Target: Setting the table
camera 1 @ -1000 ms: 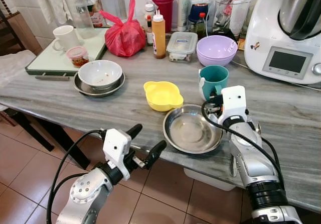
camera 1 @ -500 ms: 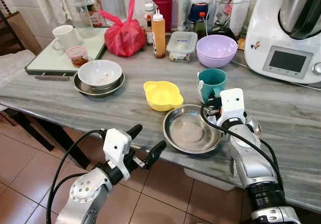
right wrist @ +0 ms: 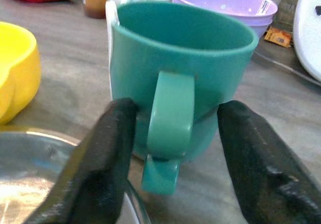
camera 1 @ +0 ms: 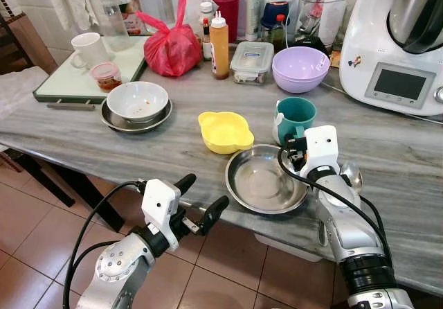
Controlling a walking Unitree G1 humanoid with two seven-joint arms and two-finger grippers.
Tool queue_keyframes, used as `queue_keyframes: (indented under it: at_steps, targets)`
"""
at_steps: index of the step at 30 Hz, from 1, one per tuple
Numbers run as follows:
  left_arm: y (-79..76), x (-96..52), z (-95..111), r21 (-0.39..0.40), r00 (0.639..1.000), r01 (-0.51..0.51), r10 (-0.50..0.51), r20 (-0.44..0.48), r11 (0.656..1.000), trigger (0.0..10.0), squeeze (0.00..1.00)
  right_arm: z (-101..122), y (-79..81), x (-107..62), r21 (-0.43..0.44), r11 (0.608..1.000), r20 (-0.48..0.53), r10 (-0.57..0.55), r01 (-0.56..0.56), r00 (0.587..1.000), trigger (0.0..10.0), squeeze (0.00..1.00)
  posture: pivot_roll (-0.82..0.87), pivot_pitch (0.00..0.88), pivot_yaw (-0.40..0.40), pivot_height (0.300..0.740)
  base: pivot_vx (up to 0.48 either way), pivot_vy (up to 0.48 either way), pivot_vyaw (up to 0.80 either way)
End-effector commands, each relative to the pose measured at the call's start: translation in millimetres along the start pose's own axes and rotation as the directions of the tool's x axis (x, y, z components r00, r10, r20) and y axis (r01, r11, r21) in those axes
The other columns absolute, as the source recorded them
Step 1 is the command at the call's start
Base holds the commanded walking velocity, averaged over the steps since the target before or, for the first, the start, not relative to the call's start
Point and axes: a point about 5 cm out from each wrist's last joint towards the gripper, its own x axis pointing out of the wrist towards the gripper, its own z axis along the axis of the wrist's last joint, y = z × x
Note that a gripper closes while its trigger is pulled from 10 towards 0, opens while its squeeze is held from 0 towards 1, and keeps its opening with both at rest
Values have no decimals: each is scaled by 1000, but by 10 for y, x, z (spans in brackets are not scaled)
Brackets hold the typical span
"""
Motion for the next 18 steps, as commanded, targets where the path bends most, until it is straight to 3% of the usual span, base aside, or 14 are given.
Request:
queue_keyframes:
  at_steps: [1, 9, 18]
  targets:
    - [42, -11, 35, 4, 1000, -21, 21, 6, 1000, 10000, 0, 142, -24, 2, -2, 1000, 63, -12, 12, 998, 10000, 1000, -119, 83, 56, 740, 0, 0, 0]
    - [74, -8, 52, 11, 999, -40, 39, 19, 999, 10000, 0, 470, 36, -6, -27, 1000, 205, 13, -7, 979, 10000, 1000, -117, 73, 54, 740, 0, 0, 0]
    - [211, 14, 102, 42, 986, -155, 152, 63, 987, 10000, 0, 381, 136, -134, -50, 998, 230, 47, -36, 972, 10000, 1000, -114, 67, 59, 740, 0, 0, 0]
